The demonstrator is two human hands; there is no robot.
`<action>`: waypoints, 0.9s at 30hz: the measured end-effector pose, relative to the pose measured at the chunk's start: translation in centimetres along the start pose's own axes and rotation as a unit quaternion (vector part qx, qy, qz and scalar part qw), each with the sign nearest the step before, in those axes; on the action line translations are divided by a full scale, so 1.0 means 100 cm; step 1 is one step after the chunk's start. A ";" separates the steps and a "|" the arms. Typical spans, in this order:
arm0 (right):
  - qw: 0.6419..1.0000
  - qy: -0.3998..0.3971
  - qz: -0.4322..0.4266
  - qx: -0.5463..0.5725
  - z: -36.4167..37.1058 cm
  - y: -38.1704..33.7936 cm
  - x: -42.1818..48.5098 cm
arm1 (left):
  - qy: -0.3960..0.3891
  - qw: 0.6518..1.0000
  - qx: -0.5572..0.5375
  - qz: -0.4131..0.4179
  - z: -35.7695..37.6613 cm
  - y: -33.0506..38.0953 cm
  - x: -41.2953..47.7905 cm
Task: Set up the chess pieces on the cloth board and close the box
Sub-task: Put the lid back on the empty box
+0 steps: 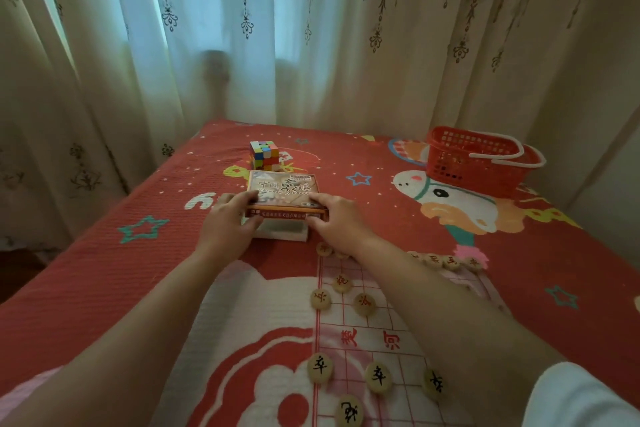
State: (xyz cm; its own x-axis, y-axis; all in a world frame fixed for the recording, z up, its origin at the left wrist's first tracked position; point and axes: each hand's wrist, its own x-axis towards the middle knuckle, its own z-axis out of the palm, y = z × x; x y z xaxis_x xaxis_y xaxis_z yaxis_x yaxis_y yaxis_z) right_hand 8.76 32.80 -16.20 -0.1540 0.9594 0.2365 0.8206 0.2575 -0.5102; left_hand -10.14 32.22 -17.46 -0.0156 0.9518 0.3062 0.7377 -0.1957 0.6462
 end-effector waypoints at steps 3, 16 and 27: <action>1.000 -0.020 -0.005 -0.003 0.012 -0.012 0.003 | -0.002 1.000 -0.006 -0.018 -0.008 -0.016 -0.002; 0.999 -0.016 0.022 -0.030 0.028 -0.017 0.002 | -0.026 0.999 0.011 -0.030 0.002 -0.032 -0.002; 0.999 -0.013 0.030 -0.041 0.027 -0.015 0.000 | -0.045 0.998 0.030 -0.013 0.002 -0.032 0.000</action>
State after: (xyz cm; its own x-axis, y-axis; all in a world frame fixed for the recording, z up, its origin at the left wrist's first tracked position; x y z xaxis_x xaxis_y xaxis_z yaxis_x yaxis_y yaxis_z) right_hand 6.05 32.77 -17.72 -0.1178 0.9756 0.1851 0.8709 0.1911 -0.4528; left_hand -12.38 32.88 -19.66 0.0237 0.9742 0.2245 0.7764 -0.1594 0.6097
